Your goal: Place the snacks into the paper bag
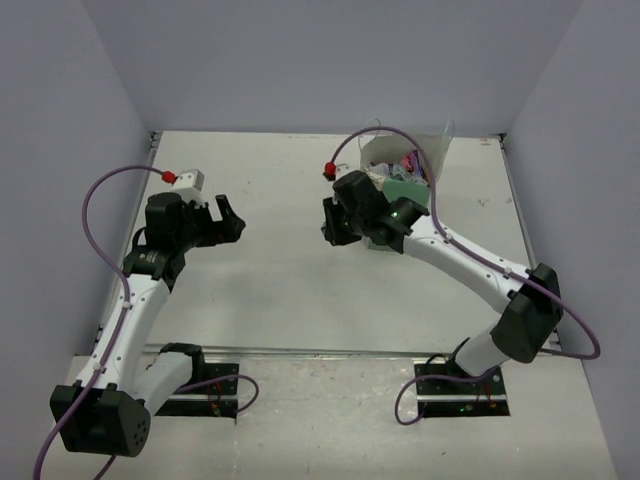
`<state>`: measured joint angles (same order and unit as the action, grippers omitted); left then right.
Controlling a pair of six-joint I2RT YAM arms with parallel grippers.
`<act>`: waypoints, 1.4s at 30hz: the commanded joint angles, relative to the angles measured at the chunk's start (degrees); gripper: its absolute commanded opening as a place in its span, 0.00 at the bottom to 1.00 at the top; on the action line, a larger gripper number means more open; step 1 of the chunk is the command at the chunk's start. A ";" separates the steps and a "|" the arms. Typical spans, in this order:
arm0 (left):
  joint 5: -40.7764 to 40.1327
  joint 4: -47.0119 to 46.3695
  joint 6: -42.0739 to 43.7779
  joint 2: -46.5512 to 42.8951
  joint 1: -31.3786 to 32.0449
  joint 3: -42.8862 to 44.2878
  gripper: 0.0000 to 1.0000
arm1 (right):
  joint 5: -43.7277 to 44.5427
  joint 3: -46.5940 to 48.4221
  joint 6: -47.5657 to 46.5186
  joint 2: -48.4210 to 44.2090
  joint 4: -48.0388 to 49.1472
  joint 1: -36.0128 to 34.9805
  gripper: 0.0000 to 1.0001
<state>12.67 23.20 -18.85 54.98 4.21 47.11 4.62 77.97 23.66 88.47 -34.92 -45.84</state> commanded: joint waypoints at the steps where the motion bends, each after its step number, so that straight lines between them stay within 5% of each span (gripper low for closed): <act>1: 0.69 -2.28 1.27 -0.75 0.19 0.00 1.00 | 0.83 5.60 -1.95 -5.40 -2.79 2.85 0.22; 21: 0.61 -2.11 1.63 0.04 0.19 0.08 1.00 | -6.12 29.07 -2.30 1.35 -6.65 27.38 0.22; 28: 0.43 -2.19 1.71 0.21 0.10 0.17 1.00 | -0.94 29.60 -2.04 4.08 -6.48 28.53 0.43; 32: 0.52 -2.11 1.71 0.48 0.19 0.26 1.00 | -0.67 29.08 -2.13 3.56 -5.87 28.79 0.47; 37: 0.69 -2.19 1.71 0.57 0.19 0.35 1.00 | -1.19 26.53 -1.69 1.19 -3.85 28.71 0.74; 38: 0.78 -2.11 1.71 0.74 0.19 0.35 1.00 | -1.54 24.79 -1.60 -0.47 -2.45 28.71 0.91; 42: 1.13 -2.11 1.71 0.83 0.19 0.35 1.00 | -4.26 20.30 -1.51 -6.10 1.33 28.79 0.99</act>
<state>12.84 23.20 -18.41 55.64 4.21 47.11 1.98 100.05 22.02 89.01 -38.74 -17.23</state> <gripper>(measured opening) 0.997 0.985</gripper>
